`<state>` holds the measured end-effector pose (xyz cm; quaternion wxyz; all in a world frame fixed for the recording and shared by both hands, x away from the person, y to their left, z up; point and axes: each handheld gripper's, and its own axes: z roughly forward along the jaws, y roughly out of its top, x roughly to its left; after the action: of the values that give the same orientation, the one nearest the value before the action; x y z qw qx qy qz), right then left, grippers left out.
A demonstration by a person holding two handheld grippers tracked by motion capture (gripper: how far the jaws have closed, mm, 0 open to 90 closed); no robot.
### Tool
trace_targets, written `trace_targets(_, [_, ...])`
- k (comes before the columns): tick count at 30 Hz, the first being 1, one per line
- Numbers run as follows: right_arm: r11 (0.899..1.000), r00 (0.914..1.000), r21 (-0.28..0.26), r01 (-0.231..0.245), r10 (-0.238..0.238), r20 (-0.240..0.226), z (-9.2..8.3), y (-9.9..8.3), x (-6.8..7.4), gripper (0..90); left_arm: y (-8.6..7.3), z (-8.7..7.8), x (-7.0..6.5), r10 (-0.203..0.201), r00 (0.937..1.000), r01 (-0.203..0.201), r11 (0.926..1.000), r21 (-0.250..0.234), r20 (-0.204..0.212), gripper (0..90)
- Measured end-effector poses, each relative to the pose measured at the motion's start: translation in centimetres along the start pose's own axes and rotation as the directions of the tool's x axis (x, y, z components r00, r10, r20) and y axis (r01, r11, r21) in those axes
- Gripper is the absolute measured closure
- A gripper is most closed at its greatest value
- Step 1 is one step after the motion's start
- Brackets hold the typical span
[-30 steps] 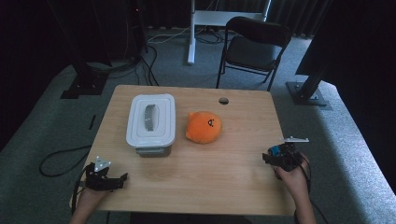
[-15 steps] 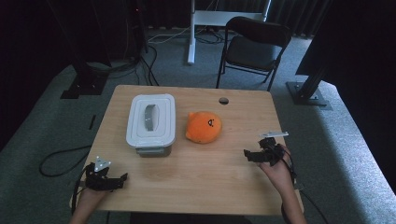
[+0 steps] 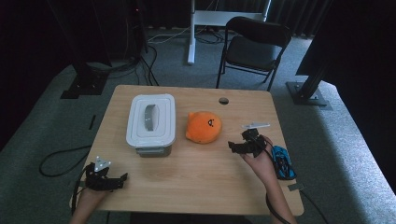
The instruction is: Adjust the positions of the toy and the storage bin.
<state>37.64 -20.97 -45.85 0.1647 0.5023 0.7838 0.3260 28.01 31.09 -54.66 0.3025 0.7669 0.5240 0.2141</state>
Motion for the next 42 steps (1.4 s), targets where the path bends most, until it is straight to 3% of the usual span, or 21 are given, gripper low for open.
trace_targets(3, [1.000,0.9999,0.004,0.010,-0.009,-0.008,0.5,0.6,0.6,24.9,0.0,0.0,0.0,0.000,1.0000,0.000,1.0000,0.000,0.000,1.9])
trace_targets(10, [1.000,0.9993,-0.011,0.026,-0.026,-0.026,1.5,2.5,2.0,25.0,0.0,0.0,0.0,0.000,1.0000,0.000,1.0000,0.000,0.000,1.9])
trace_targets(12, [0.999,0.9989,-0.011,0.034,-0.034,-0.033,1.8,3.1,2.5,28.5,0.0,0.0,0.0,0.000,1.0000,0.000,1.0000,0.000,0.000,1.9])
trace_targets(22, [1.000,0.9978,0.002,0.030,-0.030,-0.060,4.6,5.3,4.5,26.6,0.0,0.0,0.0,0.000,1.0000,0.000,1.0000,0.000,0.000,1.9])
trace_targets(27, [0.999,0.9987,0.014,0.040,-0.039,-0.033,6.2,6.0,5.1,26.0,0.0,0.0,0.0,0.000,1.0000,0.000,1.0000,0.000,0.000,1.9])
trace_targets(30, [0.997,0.9968,0.032,0.072,-0.073,0.031,7.4,6.3,5.5,30.4,0.0,0.0,0.0,0.000,1.0000,0.000,1.0000,0.000,0.000,1.9])
trace_targets(34, [0.994,0.9928,0.062,0.094,-0.098,0.069,8.2,5.9,5.6,30.9,0.0,0.0,0.0,0.000,1.0000,0.000,1.0000,0.000,0.000,1.9])
trace_targets(39, [0.996,0.9965,0.062,0.061,-0.065,0.054,8.6,5.4,5.1,31.4,0.0,0.0,0.0,0.000,1.0000,0.000,1.0000,0.000,0.000,1.9])
trace_targets(42, [0.995,0.9983,0.092,0.033,-0.038,0.045,8.8,5.3,4.7,27.6,0.0,0.0,0.0,0.000,1.0000,0.000,1.0000,0.000,0.000,1.9])
